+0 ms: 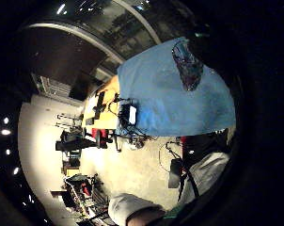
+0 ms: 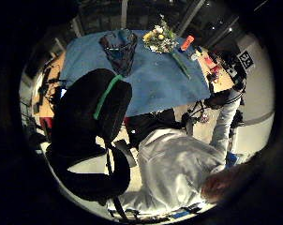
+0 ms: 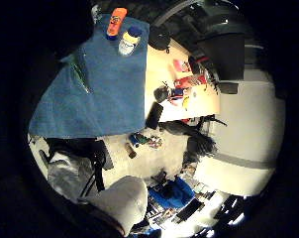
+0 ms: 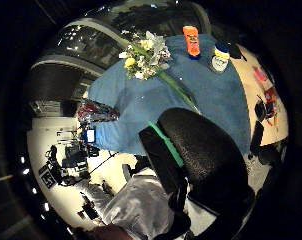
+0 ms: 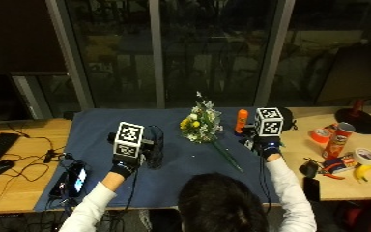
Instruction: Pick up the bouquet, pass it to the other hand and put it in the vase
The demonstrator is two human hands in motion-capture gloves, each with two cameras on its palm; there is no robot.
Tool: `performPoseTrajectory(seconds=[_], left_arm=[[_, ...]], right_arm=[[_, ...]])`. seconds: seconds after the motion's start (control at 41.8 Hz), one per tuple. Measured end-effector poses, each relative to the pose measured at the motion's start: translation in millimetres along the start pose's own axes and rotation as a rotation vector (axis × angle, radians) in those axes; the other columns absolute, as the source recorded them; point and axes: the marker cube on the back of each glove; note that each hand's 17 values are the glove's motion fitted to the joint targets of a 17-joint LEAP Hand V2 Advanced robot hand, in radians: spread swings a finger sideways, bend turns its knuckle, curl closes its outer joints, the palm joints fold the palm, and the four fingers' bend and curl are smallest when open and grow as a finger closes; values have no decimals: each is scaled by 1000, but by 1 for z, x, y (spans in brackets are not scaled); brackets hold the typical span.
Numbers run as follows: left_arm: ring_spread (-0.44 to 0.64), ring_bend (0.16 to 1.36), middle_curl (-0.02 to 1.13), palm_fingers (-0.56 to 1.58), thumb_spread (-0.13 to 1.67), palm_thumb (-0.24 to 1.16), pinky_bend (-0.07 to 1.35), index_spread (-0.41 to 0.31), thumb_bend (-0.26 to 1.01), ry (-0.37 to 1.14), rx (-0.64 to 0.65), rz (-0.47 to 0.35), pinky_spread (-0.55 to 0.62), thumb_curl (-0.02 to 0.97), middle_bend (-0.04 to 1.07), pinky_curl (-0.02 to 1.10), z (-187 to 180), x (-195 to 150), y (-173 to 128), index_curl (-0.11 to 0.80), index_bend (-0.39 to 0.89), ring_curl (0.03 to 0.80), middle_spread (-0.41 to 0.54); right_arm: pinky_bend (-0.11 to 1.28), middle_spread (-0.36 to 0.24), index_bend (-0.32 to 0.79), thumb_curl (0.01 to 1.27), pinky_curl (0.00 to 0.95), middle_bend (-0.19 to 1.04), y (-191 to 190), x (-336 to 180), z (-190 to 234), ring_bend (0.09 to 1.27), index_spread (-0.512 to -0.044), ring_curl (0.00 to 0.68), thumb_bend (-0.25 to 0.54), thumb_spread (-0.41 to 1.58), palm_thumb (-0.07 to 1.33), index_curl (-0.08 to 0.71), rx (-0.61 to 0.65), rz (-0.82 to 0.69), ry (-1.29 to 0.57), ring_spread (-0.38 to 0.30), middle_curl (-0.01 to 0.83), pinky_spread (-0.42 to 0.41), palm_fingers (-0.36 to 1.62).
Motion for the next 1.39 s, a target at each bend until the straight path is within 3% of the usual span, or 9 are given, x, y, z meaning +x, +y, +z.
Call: performPoseTrajectory(seconds=[0.168, 0.383, 0.431, 0.575, 0.718, 0.862, 1.006, 1.125, 1.389], left_arm=[[66, 442, 180, 576, 801, 198, 324, -55, 108, 4, -20, -23, 66, 73, 221, 175, -3, -4, 1, 148, 183, 188, 11], [102, 427, 244, 552, 1046, 203, 290, -62, 75, 63, -3, -6, 105, 121, 197, 227, 7, -4, 3, 219, 170, 222, 18], [105, 425, 254, 550, 1074, 205, 285, -63, 67, 96, -3, -6, 109, 130, 194, 236, 12, -3, 0, 230, 167, 228, 18], [188, 356, 298, 426, 1131, 209, 150, -54, 42, 195, 23, 1, 236, 156, 220, 221, 12, 3, -16, 287, 233, 227, 41], [265, 345, 310, 380, 1162, 217, 151, -41, 18, 257, 76, 6, 317, 177, 193, 206, 11, 16, -36, 321, 241, 222, 84], [300, 349, 320, 373, 1180, 224, 158, -34, -4, 280, 64, 30, 349, 195, 191, 204, 23, 31, -48, 345, 233, 226, 101], [320, 358, 333, 349, 1196, 244, 151, -20, -10, 277, 14, 92, 368, 210, 191, 202, 31, 50, -51, 365, 225, 235, 122], [339, 367, 341, 334, 1202, 246, 157, -7, -14, 255, 23, 117, 379, 219, 190, 201, 36, 60, -51, 376, 211, 240, 136], [340, 386, 351, 328, 1201, 242, 159, -8, -17, 202, -54, 80, 380, 230, 187, 203, 53, 45, -61, 397, 193, 253, 148]], right_arm=[[500, -10, 67, 76, 207, 311, -3, 4, 0, 460, -257, 183, 168, 797, 288, 57, 39, 57, 63, 11, 161, 52, 437], [531, -12, 90, 114, 262, 327, -10, -5, -7, 493, -315, 234, 136, 1056, 301, 87, 63, 55, 6, 8, 232, 63, 406], [534, -45, 89, 122, 269, 325, -15, -10, -9, 509, -318, 244, 127, 1087, 303, 90, 75, 75, 25, 5, 242, 64, 415], [498, -55, 51, 144, 267, 476, -30, -22, -17, 614, -288, 281, 72, 1096, 283, 84, 140, 169, 147, -39, 316, 42, 675], [540, -72, 82, 177, 298, 449, -45, -34, -18, 664, -241, 330, 28, 1056, 294, 112, 144, 172, 88, -94, 342, -19, 810], [522, -85, 53, 207, 312, 492, -67, -38, -4, 690, -225, 359, -2, 1049, 317, 111, 199, 215, 63, -122, 380, -42, 865], [560, -94, 54, 234, 338, 485, -93, -48, 29, 707, -219, 389, -16, 1043, 346, 115, 144, 215, -23, -139, 402, -90, 955], [573, -87, 76, 254, 354, 439, -118, -50, 79, 668, -214, 394, -14, 1042, 368, 132, 209, 238, -42, -136, 406, -89, 932], [666, -76, 45, 295, 388, 298, -124, -56, 164, 649, -195, 405, -12, 1047, 436, 132, 198, 263, -206, -145, 395, -137, 940]])
